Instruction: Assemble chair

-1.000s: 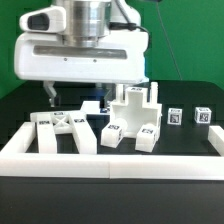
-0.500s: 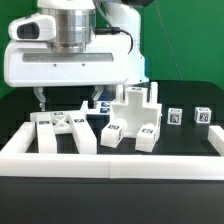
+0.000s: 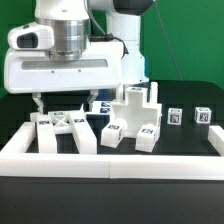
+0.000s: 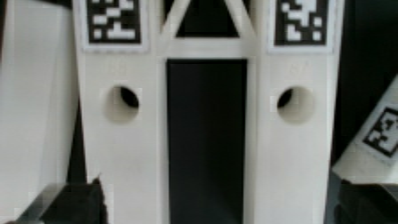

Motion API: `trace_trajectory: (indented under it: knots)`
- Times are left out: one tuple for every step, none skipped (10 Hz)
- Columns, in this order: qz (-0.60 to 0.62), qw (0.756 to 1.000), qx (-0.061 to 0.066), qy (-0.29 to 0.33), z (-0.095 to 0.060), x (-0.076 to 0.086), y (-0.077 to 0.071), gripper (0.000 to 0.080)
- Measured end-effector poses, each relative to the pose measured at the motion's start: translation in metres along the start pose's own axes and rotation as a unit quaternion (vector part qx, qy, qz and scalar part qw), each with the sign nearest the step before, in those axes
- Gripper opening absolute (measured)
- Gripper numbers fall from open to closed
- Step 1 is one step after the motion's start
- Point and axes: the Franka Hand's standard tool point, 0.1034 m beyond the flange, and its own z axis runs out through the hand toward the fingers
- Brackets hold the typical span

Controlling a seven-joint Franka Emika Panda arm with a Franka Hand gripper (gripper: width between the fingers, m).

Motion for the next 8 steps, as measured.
trace_trajectory:
  knots:
    - [0.002, 1.000, -0.001, -0.001, 0.0039, -0.0061, 0.0007, 0.0649]
    - [0.005, 1.000, -0.002, -0.002, 0.0069, -0.0100, 0.0019, 0.0649]
    - [0.006, 1.000, -0.002, -0.003, 0.0085, -0.0117, 0.0015, 0.0649]
    - [0.008, 1.000, 0.001, -0.006, 0.0067, -0.0103, 0.0012, 0.0649]
    - [0.013, 1.000, -0.003, -0.005, 0.0029, -0.0032, 0.0012, 0.0649]
    - [0.012, 1.000, -0.003, -0.006, 0.0048, -0.0050, 0.0015, 0.0649]
    - [0.013, 1.000, -0.002, -0.006, 0.0052, -0.0057, 0.0019, 0.0649]
    - [0.013, 1.000, -0.002, -0.007, 0.0053, -0.0057, 0.0018, 0.0649]
